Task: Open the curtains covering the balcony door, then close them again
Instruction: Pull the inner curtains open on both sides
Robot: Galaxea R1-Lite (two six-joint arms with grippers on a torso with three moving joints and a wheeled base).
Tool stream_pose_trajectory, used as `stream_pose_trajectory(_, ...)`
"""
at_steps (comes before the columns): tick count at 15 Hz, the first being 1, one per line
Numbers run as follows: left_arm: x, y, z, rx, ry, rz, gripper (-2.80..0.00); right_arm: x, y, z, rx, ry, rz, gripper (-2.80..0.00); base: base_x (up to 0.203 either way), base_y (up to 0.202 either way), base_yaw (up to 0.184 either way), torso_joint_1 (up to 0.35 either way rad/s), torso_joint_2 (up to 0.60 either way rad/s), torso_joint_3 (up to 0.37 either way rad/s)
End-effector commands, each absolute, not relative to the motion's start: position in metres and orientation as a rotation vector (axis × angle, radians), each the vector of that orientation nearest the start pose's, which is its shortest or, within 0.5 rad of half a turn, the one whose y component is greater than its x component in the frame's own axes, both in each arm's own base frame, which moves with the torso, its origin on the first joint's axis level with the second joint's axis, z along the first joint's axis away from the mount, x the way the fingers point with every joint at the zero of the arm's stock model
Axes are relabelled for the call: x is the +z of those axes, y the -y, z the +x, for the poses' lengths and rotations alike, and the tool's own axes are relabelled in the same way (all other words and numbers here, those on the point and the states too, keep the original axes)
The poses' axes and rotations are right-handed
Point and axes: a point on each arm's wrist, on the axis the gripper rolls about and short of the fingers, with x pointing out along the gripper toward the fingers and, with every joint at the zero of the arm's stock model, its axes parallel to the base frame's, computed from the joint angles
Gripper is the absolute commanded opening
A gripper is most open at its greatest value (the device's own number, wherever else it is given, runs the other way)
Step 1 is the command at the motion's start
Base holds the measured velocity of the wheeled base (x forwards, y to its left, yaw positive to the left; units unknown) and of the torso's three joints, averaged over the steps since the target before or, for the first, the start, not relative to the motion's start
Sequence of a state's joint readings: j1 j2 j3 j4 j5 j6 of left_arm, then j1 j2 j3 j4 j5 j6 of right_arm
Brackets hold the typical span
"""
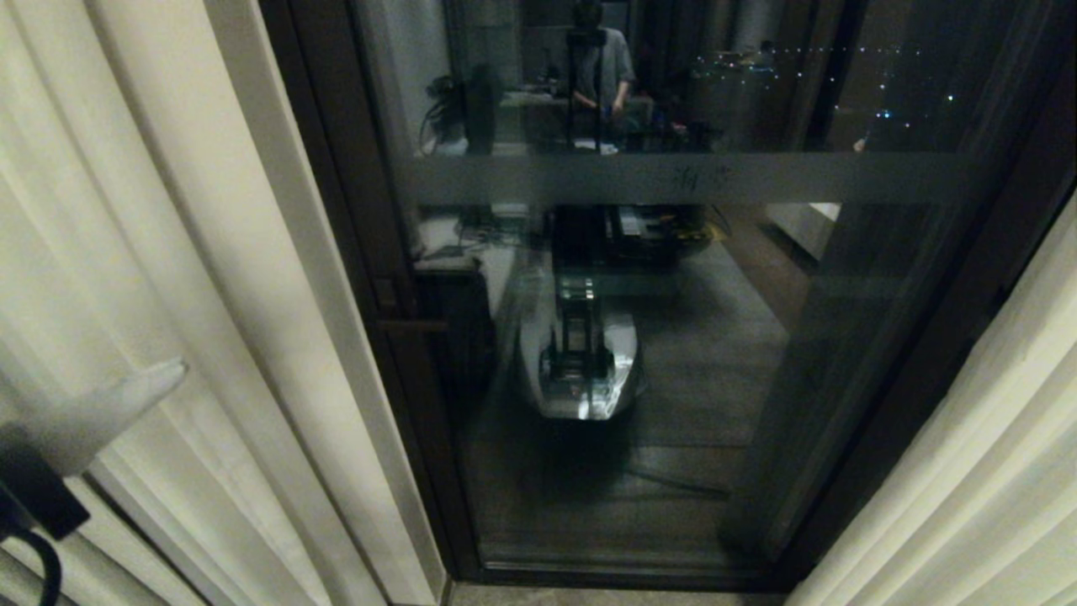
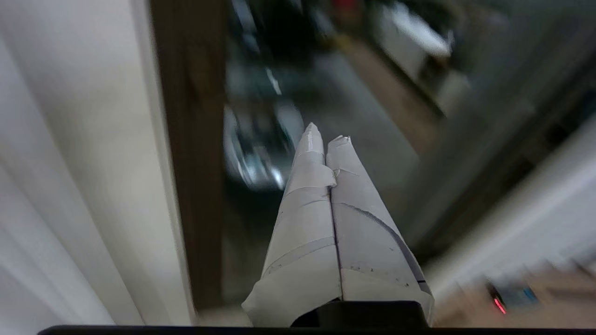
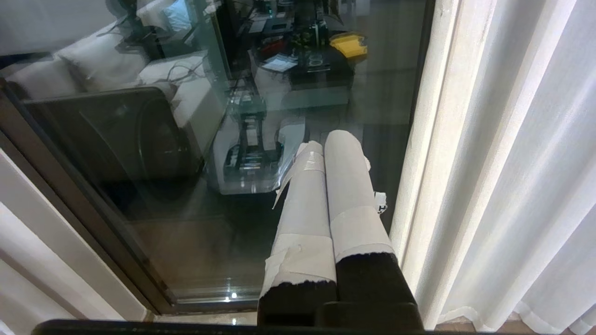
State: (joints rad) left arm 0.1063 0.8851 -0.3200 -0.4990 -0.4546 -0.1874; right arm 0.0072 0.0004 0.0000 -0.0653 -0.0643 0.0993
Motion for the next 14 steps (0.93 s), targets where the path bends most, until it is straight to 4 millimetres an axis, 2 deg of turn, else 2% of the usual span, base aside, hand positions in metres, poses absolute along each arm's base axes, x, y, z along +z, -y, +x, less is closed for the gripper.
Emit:
stream_pose_trajectory(1, 0.189, 0.007, 0.073, -0.338, -0.056, -0.190, -2.80, 0.082, 0.002, -0.023, -0.053, 0.069, 0.102, -2.80, 0.000, 0.000, 0.000, 0.000, 0.00, 0.000)
stream_pose_trajectory(3, 0.171, 0.007, 0.055, -0.248, -0.052, -0.190, -2.80, 0.082, 0.002, -0.023, -0.053, 0.069, 0.102, -2.80, 0.000, 0.000, 0.000, 0.000, 0.00, 0.000)
stream_pose_trajectory(7, 0.129, 0.005, 0.025, -0.198, -0.043, -0.187, -2.80, 0.082, 0.002, -0.023, -0.052, 0.069, 0.102, -2.80, 0.000, 0.000, 0.000, 0.000, 0.00, 0.000)
stream_pose_trajectory(10, 0.108, 0.002, 0.005, -0.094, -0.032, -0.185, -2.80, 0.082, 0.002, -0.023, -0.053, 0.069, 0.102, -2.80, 0.000, 0.000, 0.000, 0.000, 0.00, 0.000)
stream_pose_trajectory(14, 0.084, 0.000, -0.008, 0.002, -0.146, -0.115, -2.80, 0.082, 0.002, -0.023, -0.053, 0.069, 0.102, -2.80, 0.000, 0.000, 0.000, 0.000, 0.00, 0.000)
